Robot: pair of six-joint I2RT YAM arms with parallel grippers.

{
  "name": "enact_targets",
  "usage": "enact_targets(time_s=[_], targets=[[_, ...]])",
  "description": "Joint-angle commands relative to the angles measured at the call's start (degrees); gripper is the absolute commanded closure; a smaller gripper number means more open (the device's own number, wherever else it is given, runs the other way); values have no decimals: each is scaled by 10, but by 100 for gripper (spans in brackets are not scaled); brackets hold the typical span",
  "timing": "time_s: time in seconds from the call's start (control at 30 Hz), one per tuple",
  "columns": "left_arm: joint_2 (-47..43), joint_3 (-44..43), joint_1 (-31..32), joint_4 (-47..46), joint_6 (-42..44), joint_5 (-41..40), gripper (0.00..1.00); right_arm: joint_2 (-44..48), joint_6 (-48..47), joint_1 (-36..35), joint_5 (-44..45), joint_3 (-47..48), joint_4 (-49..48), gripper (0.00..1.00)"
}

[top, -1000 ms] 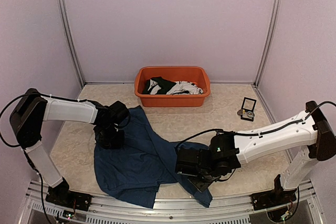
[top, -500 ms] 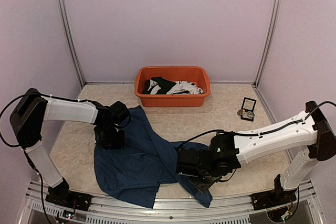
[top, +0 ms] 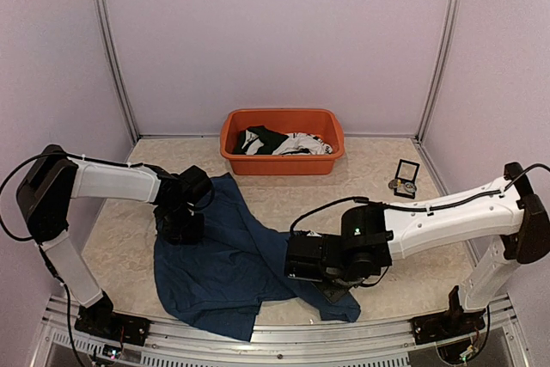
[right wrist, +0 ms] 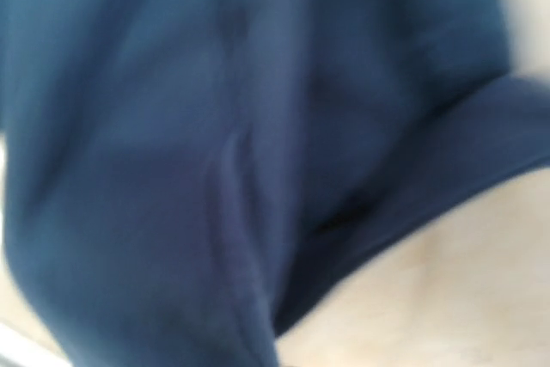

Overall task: Pin the brooch onto the clothing
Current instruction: Flatten out the crumpled clothing at the center of the board.

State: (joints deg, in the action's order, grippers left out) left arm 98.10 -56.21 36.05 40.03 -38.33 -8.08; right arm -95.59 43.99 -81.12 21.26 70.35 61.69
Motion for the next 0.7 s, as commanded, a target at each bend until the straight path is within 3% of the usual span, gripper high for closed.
enact_targets(time_s=[0.0,0.37,0.67], targets=[[23,-2,5,-8,2,-4,76,10,29,47,163,82,113,100],[58,-14,8,5,5,-31,81,-34,-70,250,343,189,134,100],[79,-40,9,24,14,-70,87,-108,-267,385,351,239,-43,100]])
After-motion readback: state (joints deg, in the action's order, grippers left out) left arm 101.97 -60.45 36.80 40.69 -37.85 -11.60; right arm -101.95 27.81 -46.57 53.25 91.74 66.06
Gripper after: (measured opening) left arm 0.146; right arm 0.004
